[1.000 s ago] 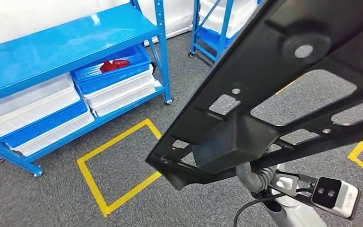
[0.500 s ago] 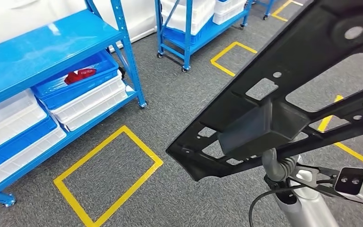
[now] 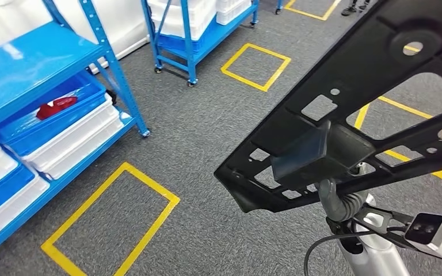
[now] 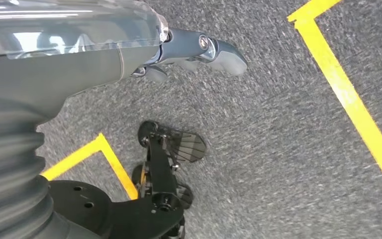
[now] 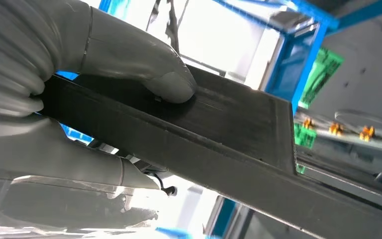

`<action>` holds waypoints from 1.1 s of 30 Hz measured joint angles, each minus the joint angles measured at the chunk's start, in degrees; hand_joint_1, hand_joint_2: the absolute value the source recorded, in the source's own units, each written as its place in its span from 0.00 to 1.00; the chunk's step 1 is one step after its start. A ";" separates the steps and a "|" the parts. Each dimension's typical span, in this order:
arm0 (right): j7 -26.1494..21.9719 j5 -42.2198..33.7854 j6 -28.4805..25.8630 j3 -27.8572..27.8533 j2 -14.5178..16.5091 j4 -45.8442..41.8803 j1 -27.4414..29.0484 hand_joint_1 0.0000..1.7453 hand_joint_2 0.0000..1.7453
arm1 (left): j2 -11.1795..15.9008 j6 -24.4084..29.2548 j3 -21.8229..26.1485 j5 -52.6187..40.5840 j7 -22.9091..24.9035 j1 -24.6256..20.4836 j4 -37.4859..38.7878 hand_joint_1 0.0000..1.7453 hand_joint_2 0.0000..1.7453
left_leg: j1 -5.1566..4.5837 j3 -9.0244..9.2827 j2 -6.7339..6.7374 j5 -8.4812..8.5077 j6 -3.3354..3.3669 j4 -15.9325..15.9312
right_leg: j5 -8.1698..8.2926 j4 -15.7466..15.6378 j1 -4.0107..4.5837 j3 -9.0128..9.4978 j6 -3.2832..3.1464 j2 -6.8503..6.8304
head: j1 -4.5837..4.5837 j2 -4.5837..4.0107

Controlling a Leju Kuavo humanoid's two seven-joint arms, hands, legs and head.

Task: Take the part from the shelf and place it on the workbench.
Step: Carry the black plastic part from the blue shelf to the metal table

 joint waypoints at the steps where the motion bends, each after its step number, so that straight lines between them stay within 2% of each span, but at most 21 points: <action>1: -0.01 0.36 -0.04 -0.39 0.00 -0.31 0.35 1.00 1.00 | 0.05 -0.12 -0.29 -0.13 0.06 -0.10 0.01 0.00 1.00 | 0.09 0.14 0.18 -0.28 -0.35 0.12 | 0.07 -0.08 -0.08 0.01 -0.32 0.75 | 0.00 0.00; 3: -0.01 1.25 -0.24 -1.01 0.00 -1.22 0.78 1.00 1.00 | 0.05 -0.70 -0.78 -0.42 0.15 -0.31 0.02 0.00 1.00 | 0.37 -0.60 -1.98 -2.22 -1.01 2.58 | 0.29 -0.34 -0.26 0.13 -1.06 2.15 | 0.00 0.00; 5: -0.01 2.11 -0.77 -1.11 0.00 -2.00 0.83 1.00 1.00 | 0.04 -1.23 -0.96 -0.60 0.27 -0.31 0.02 0.00 1.00 | 0.54 -3.70 -5.20 -6.02 -1.35 9.58 | 0.45 -0.43 -0.29 0.10 -1.60 3.57 | 0.00 0.00; 6: -0.01 2.43 -1.15 -1.02 0.00 -2.19 0.82 1.00 1.00 | 0.03 -1.41 -1.00 -0.62 0.33 -0.21 0.02 0.00 1.00 | 0.56 -5.60 -5.88 -7.66 -1.39 13.56 | 0.49 -0.41 -0.21 0.04 -1.74 4.39 | 0.00 0.00; 7: -0.01 2.67 -1.53 -0.88 0.00 -2.34 0.84 1.00 1.00 | 0.02 -1.51 -1.03 -0.61 0.38 -0.11 0.02 0.00 1.00 | 0.55 -6.99 -6.15 -8.39 -1.36 16.33 | 0.50 -0.37 -0.12 0.02 -1.81 5.29 | 0.00 0.00; 8: 0.00 2.87 -1.92 -0.70 0.00 -2.50 0.83 1.00 1.00 | 0.01 -1.63 -1.07 -0.58 0.38 -0.05 0.02 0.00 1.00 | 0.55 -7.46 -6.27 -7.93 -1.25 17.03 | 0.51 -0.29 -0.05 0.01 -1.82 6.20 | 0.00 0.00; 9: 0.01 3.06 -2.21 -0.46 0.00 -2.71 0.75 1.00 1.00 | -0.01 -1.72 -1.11 -0.53 0.33 -0.06 0.02 0.00 1.00 | 0.54 -6.87 -6.47 -6.35 -1.05 15.39 | 0.53 -0.19 0.00 0.02 -1.81 7.11 | 0.00 0.00; 10: 0.03 3.28 -2.39 -0.20 0.00 -2.97 0.60 1.00 1.00 | -0.01 -1.77 -1.14 -0.50 0.23 -0.12 0.02 0.00 1.00 | 0.54 -5.38 -7.10 -4.08 -0.75 11.84 | 0.53 -0.07 0.03 0.03 -1.77 8.00 | 0.00 0.00; 12: 0.15 3.61 -2.64 0.40 0.00 -3.45 0.11 1.00 1.00 | -0.02 -1.96 -1.18 -0.40 -0.03 -0.25 0.02 0.00 1.00 | 0.66 -2.19 -9.94 -0.75 -0.10 4.19 | 0.55 0.19 0.02 -0.09 -1.52 9.50 | 0.00 0.00; 14: 0.39 3.72 -3.07 1.08 0.01 -3.79 -0.48 1.00 1.00 | -0.05 -2.27 -1.20 -0.19 -0.27 -0.28 0.02 0.00 1.00 | 0.61 -0.96 -11.64 -0.08 0.21 1.02 | 0.75 0.26 -0.21 -0.45 -0.86 10.80 | -0.01 0.00; 16: 0.64 3.78 -3.78 1.70 0.01 -4.16 -0.93 1.00 1.00 | -0.24 -2.61 -1.22 0.03 -0.47 -0.45 0.04 0.00 1.00 | 0.54 -0.72 -10.60 0.22 0.59 0.46 | 1.08 0.03 -0.38 -0.75 -0.02 11.79 | -0.01 0.00; 18: 0.94 3.77 -4.49 2.34 0.05 -4.48 -1.57 1.00 1.00 | -0.46 -2.81 -1.25 0.15 -0.61 -0.69 0.07 0.00 1.00 | 0.79 -0.42 -9.21 0.77 1.31 -0.27 | 0.18 1.22 -0.24 -1.47 0.56 9.60 | 0.01 0.00; 20: 1.40 3.72 -5.02 3.13 0.24 -4.57 -2.48 1.00 1.00 | -0.63 -2.84 -1.25 0.36 -0.61 -0.60 0.09 0.00 1.00 | 0.84 -0.35 -7.70 1.05 1.76 -0.66 | -2.90 6.54 -0.25 -3.98 0.91 6.03 | 0.01 0.00; 22: 1.96 3.71 -5.40 3.93 0.45 -4.57 -2.95 1.00 1.00 | -0.75 -2.84 -1.25 0.53 -0.50 -0.35 0.09 0.00 1.00 | 0.74 -0.44 -6.15 1.00 1.86 -0.62 | -5.65 13.38 -0.54 -7.20 1.29 4.85 | 0.00 0.00; 23: 2.24 3.73 -5.62 4.28 0.50 -4.57 -3.01 1.00 1.00 | -0.80 -2.83 -1.25 0.55 -0.42 -0.29 0.09 0.00 1.00 | 0.74 -0.46 -5.43 0.92 1.82 -0.56 | -5.76 14.93 -0.69 -7.91 1.48 4.66 | 0.00 0.00; 24: 2.50 3.75 -5.92 4.63 0.52 -4.59 -3.10 1.00 1.00 | -0.89 -2.81 -1.25 0.55 -0.32 -0.28 0.09 0.00 1.00 | 0.75 -0.46 -4.71 0.81 1.73 -0.48 | -4.83 14.30 -0.84 -7.52 1.62 4.42 | 0.00 0.00; 25: 2.70 3.77 -6.31 4.93 0.53 -4.65 -3.22 1.00 1.00 | -0.98 -2.79 -1.25 0.52 -0.20 -0.29 0.09 0.00 1.00 | 0.76 -0.41 -4.04 0.66 1.58 -0.38 | -3.12 11.52 -0.95 -6.02 1.69 3.89 | 0.00 0.00; 27: 2.76 3.78 -7.14 5.30 0.54 -4.89 -3.34 1.00 1.00 | -1.08 -2.78 -1.25 0.36 0.06 -0.28 0.09 0.00 1.00 | 0.59 -0.20 -2.89 0.23 1.11 -0.10 | -0.33 3.82 -0.69 -1.97 1.40 0.93 | 0.00 0.00; 29: 2.24 3.79 -7.56 5.38 0.56 -5.29 -2.89 1.00 1.00 | -1.08 -2.78 -1.25 0.15 0.48 -0.20 0.09 0.00 1.00 | 0.31 0.03 -1.95 -0.16 0.45 0.07 | 0.18 0.17 -0.17 -0.21 0.77 -0.89 | 0.00 0.00; 31: 1.47 4.14 -7.63 5.40 0.57 -5.84 -1.70 1.00 1.00 | -1.07 -2.77 -1.25 0.06 0.99 -0.13 0.09 0.00 1.00 | 0.23 0.40 -0.79 -0.46 -0.25 -0.02 | 0.16 0.03 0.04 -0.33 0.11 0.40 | 0.00 0.00; 33: 0.92 4.65 -7.56 5.50 0.57 -6.43 -0.60 1.00 1.00 | -0.99 -2.74 -1.26 0.03 1.33 -0.14 0.09 0.00 1.00 | 0.47 0.33 -1.61 -1.62 -0.93 1.04 | 0.38 -0.30 -0.16 -0.26 -0.56 1.78 | 0.00 0.00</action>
